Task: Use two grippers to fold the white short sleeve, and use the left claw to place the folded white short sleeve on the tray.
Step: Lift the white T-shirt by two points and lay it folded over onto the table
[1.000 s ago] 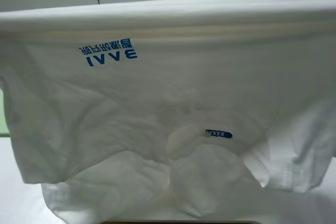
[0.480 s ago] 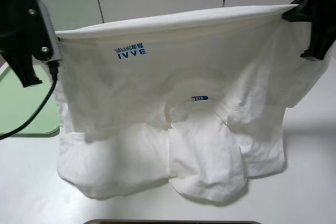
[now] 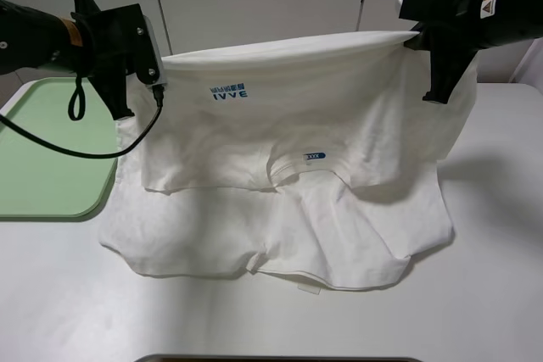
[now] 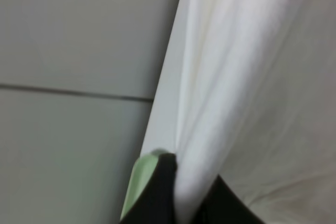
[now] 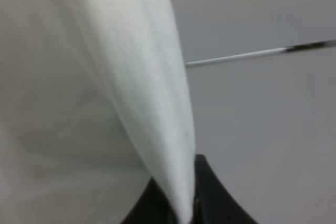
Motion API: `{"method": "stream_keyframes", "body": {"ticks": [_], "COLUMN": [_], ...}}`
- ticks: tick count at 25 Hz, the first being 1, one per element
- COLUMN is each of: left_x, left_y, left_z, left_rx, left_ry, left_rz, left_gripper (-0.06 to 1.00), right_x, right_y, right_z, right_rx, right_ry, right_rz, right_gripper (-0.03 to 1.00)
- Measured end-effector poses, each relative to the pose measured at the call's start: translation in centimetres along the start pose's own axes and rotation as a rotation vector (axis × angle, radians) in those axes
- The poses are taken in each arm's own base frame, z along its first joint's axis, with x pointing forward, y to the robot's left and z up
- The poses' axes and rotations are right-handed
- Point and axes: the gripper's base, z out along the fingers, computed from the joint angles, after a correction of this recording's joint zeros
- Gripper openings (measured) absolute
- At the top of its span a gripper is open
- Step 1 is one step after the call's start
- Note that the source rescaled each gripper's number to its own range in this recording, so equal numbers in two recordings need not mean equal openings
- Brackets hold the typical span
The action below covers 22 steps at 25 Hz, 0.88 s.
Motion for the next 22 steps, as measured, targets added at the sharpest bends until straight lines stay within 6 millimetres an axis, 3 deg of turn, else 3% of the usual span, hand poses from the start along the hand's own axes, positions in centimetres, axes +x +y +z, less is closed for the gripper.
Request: {"method": "stream_keyframes", "body": {"ticks": [3, 6, 11, 22], "left_x": [-0.5, -0.7, -0.6, -0.1], "left_y": [0.8, 1.0, 0.9, -0.7], "left_z": [2.1, 2.6, 2.7, 1.4], "left_rx": [-0.016, -0.033, -0.011, 0.159], "left_ry": [-0.023, -0.044, -0.020, 0.177], "left_rz": [0.001, 0.002, -0.053, -0.158], "left_gripper": [0.01, 0.01, 0.01, 0.01], "right_x": [0.7, 1.5, 1.9, 2.3], "right_y": [-0.4, -1.2, -1.4, 0.5], "right_z": [0.7, 1.2, 1.2, -0.6], "right_rx": [0.031, 0.088, 0.102, -0.117], "right_ry": [-0.009, -0.028, -0.027, 0.129], "right_rz": [0.015, 0.033, 0.061, 0.196], "right_gripper": [0.00, 0.00, 0.00, 0.00]}}
